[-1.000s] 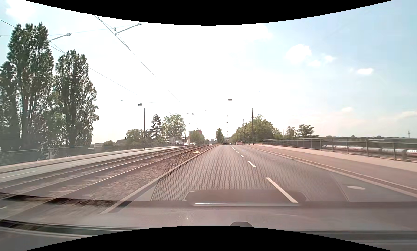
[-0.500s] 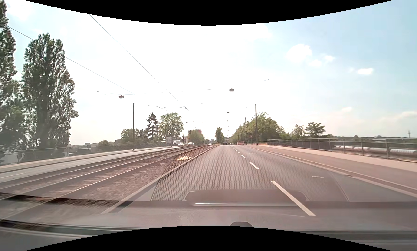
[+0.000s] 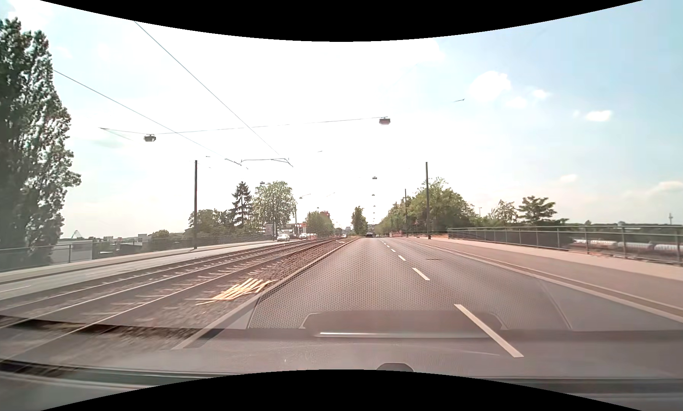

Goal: Follow the waypoints while adhering to traffic rules and regulations

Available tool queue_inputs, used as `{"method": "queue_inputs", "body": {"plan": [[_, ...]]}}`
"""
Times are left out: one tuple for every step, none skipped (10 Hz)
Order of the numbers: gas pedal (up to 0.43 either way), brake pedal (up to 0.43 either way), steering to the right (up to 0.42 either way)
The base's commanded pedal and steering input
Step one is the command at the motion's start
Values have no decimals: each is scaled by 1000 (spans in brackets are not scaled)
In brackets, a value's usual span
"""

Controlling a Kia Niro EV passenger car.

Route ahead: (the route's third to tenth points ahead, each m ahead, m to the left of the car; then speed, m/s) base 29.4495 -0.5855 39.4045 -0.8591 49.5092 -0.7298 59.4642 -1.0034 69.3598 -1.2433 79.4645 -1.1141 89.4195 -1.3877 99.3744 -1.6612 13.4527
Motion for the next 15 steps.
{"method": "queue_inputs", "body": {"plan": [[59,0,-4],[59,0,-4],[59,0,-4],[59,0,-4],[59,0,-4],[59,0,-4],[59,0,-4],[59,0,-3],[59,0,-1],[59,0,-1],[59,0,-1],[59,0,-1],[59,0,-1],[59,0,-1],[59,0,-1]]}}
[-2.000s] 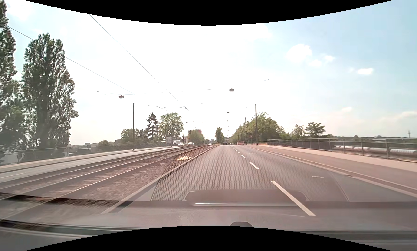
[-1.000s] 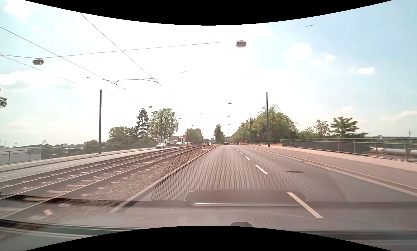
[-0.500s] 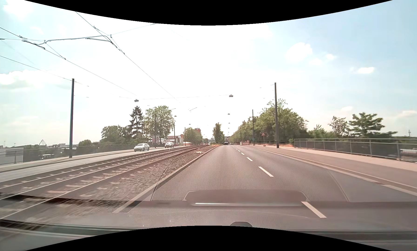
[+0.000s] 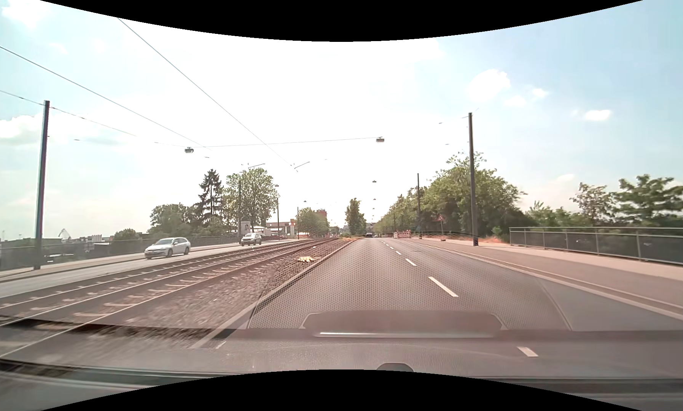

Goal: Follow the waypoints while adhering to traffic rules and regulations

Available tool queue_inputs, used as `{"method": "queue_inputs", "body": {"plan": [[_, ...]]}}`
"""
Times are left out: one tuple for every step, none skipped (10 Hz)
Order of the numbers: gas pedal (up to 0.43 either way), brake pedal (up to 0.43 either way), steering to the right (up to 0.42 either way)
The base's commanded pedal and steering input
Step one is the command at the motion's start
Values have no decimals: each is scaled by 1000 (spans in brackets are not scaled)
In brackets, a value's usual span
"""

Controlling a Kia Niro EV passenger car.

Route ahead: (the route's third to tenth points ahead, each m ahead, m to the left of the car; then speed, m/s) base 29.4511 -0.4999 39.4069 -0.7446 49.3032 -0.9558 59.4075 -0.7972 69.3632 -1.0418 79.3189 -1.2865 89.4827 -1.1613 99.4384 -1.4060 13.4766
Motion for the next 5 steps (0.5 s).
{"method": "queue_inputs", "body": {"plan": [[59,0,-1],[59,0,-1],[59,0,-1],[59,0,-1],[59,0,-1]]}}
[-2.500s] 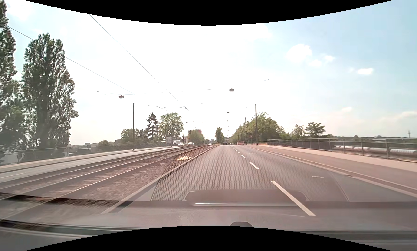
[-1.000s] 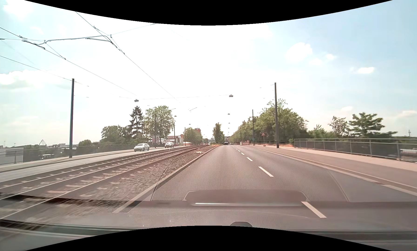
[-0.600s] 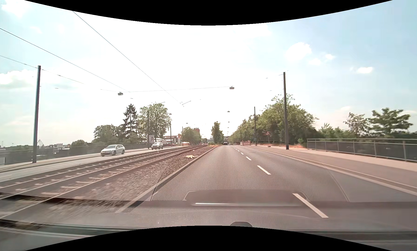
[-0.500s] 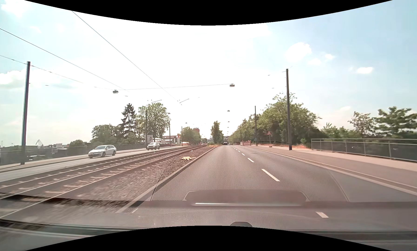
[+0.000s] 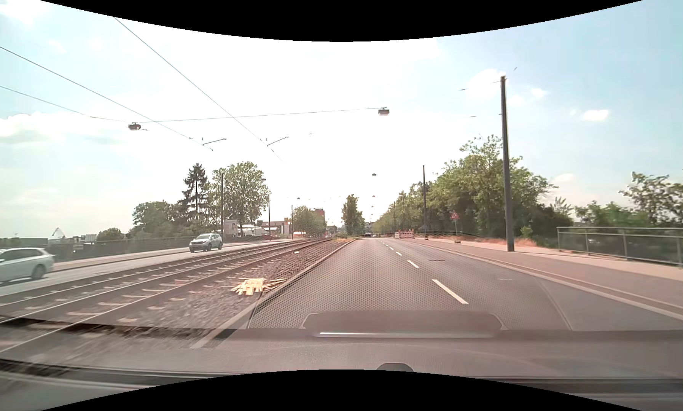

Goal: Follow the waypoints while adhering to traffic rules and regulations

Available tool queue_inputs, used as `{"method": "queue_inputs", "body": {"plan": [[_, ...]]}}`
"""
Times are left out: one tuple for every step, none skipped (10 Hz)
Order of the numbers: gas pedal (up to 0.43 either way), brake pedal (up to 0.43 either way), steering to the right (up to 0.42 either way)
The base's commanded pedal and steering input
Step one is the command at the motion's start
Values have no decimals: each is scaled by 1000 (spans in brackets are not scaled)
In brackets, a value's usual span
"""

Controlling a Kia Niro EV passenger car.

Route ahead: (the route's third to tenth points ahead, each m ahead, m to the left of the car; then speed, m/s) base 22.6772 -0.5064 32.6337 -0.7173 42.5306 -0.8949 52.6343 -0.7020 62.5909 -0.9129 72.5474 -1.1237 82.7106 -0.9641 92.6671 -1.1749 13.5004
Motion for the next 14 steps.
{"method": "queue_inputs", "body": {"plan": [[59,0,-1],[59,0,-1],[59,0,-1],[59,0,-1],[59,0,-1],[59,0,-1],[59,0,-1],[59,0,-1],[59,0,-2],[59,0,-2],[59,0,-2],[59,0,-2],[47,0,-2],[47,0,-3]]}}
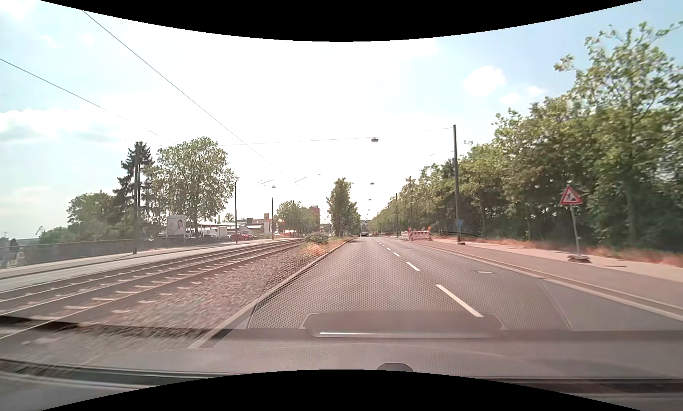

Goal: Follow the waypoints while adhering to traffic rules and regulations

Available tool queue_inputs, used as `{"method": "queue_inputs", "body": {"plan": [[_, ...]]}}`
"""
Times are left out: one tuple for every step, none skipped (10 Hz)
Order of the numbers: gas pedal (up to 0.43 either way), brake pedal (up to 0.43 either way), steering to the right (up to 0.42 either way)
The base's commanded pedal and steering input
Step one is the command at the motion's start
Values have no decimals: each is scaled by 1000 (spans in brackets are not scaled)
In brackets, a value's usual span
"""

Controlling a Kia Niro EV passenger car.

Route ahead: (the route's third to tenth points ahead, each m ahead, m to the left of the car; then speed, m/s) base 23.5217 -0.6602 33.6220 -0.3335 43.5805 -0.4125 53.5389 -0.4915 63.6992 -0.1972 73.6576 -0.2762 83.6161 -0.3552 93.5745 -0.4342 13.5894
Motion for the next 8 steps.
{"method": "queue_inputs", "body": {"plan": [[47,0,-3],[47,0,-3],[47,0,-3],[47,0,-3],[47,0,-3],[47,0,-3],[39,0,-5],[39,0,-7]]}}
